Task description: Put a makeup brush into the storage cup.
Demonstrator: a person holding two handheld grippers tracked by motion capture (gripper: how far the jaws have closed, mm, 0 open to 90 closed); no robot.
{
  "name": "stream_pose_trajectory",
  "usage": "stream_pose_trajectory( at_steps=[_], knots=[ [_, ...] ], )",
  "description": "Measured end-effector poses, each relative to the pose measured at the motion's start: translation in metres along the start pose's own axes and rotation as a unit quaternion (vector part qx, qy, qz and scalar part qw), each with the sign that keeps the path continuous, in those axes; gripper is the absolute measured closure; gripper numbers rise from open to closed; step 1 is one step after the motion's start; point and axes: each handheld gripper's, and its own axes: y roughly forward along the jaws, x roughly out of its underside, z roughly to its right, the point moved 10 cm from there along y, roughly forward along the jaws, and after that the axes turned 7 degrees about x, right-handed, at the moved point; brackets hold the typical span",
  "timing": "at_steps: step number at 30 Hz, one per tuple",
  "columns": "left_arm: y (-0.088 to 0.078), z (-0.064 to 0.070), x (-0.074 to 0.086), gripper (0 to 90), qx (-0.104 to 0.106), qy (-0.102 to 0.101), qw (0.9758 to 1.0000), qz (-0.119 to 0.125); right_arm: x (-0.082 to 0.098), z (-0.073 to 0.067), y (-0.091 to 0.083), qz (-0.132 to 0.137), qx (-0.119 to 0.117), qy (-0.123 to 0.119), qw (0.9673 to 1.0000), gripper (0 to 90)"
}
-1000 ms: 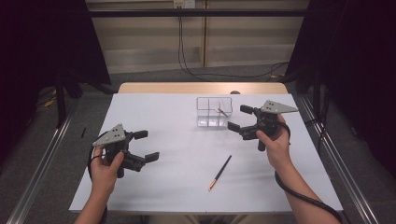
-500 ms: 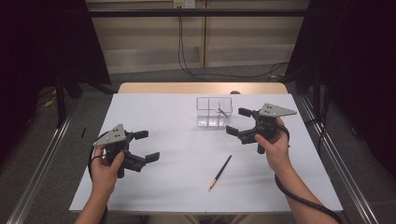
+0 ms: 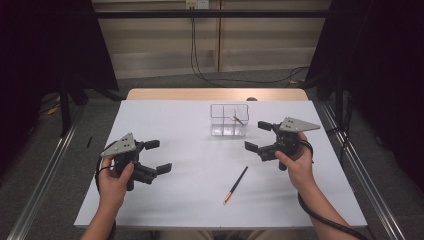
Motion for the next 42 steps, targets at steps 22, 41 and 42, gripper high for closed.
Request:
stream_pose_trajectory(
  at_steps=[22,41,42],
  knots=[
    [0.008,0.001,-0.002,1.6,0.005,-0.001,1.0000,-0.004,0.019,0.011,-0.044,-0.005,0.025,-0.001,0.9997,2.6],
    [0.013,0.002,-0.001,1.5,0.008,-0.005,0.9999,-0.004,0.043,0.015,-0.083,-0.016,0.043,-0.002,0.9990,2.7],
    [0.014,0.001,-0.001,1.5,0.009,-0.006,0.9999,-0.006,0.044,0.015,-0.085,-0.017,0.045,-0.002,0.9988,2.7]
  ],
)
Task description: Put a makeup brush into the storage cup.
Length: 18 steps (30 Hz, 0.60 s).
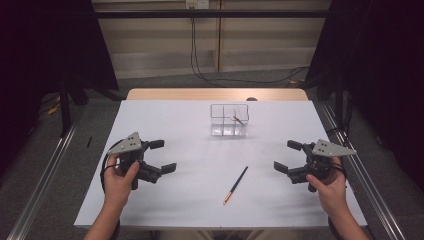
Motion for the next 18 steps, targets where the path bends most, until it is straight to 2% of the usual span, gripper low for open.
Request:
stream_pose_trajectory(
  at_steps=[5,11,17,18],
  knots=[
    [0.005,0.000,-0.001,1.5,0.003,0.000,1.0000,-0.003,0.007,0.001,-0.005,-0.002,0.001,0.001,1.0000,2.7],
    [0.014,0.002,-0.004,1.4,0.007,-0.003,1.0000,-0.004,0.003,0.002,-0.007,0.007,0.000,0.000,1.0000,2.7],
    [0.025,0.006,-0.004,1.3,0.005,-0.005,0.9996,-0.026,0.000,0.005,-0.009,0.014,0.003,0.002,0.9999,2.7],
    [0.028,0.007,-0.004,1.3,0.006,-0.011,0.9995,-0.028,0.000,0.005,-0.009,0.013,0.003,0.003,0.9999,2.7]
  ],
)
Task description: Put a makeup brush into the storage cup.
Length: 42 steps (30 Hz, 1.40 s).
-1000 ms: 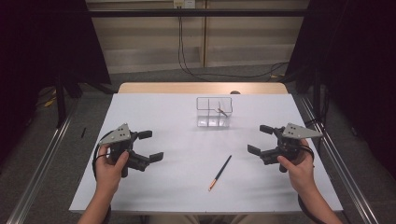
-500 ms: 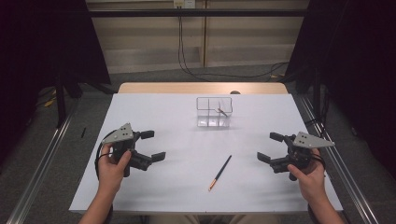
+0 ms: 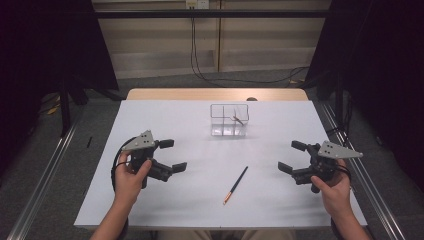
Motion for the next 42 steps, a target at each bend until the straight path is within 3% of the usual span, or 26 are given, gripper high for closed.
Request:
stream_pose_trajectory(
  at_steps=[12,17,25,31,37,42],
  knots=[
    [0.027,0.009,-0.005,1.0,0.016,0.004,0.9997,-0.020,0.000,-0.001,0.005,0.000,-0.003,-0.003,1.0000,2.8],
    [0.040,0.012,-0.005,1.0,0.026,-0.010,0.9993,-0.027,-0.002,-0.001,0.005,0.003,-0.004,-0.001,1.0000,2.8],
    [0.054,0.012,-0.006,1.0,0.018,-0.027,0.9981,-0.053,-0.002,-0.002,0.005,0.003,-0.005,0.000,1.0000,2.8],
    [0.063,0.015,-0.003,1.2,0.017,-0.029,0.9961,-0.082,-0.002,-0.003,0.005,0.003,-0.005,-0.002,1.0000,2.8],
    [0.072,0.017,0.003,1.2,0.016,-0.041,0.9921,-0.117,-0.002,-0.004,0.004,0.003,-0.005,-0.001,1.0000,2.8],
    [0.081,0.019,0.004,1.2,0.020,-0.050,0.9909,-0.124,-0.001,-0.004,0.004,0.002,-0.006,0.000,1.0000,2.8]
  ],
)
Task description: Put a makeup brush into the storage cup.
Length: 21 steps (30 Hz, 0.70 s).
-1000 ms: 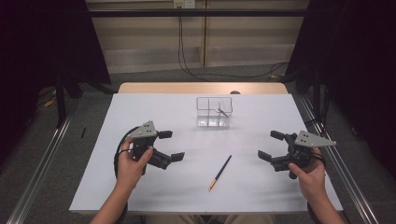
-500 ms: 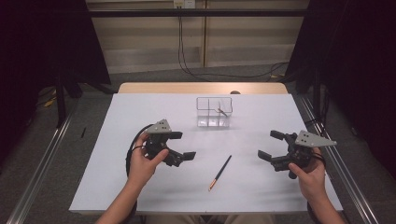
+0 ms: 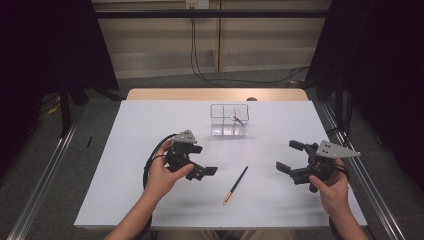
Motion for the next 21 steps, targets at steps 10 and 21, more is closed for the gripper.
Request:
stream_pose_trajectory(
  at_steps=[10,21],
  knots=[
    [0.016,0.005,-0.005,1.3,0.008,-0.001,0.9998,-0.016,0.000,0.001,-0.002,0.001,0.002,0.000,1.0000,2.7],
    [0.031,0.007,-0.001,1.3,0.006,-0.027,0.9985,-0.047,0.001,0.001,-0.001,0.000,0.002,-0.001,1.0000,2.6]
  ],
)
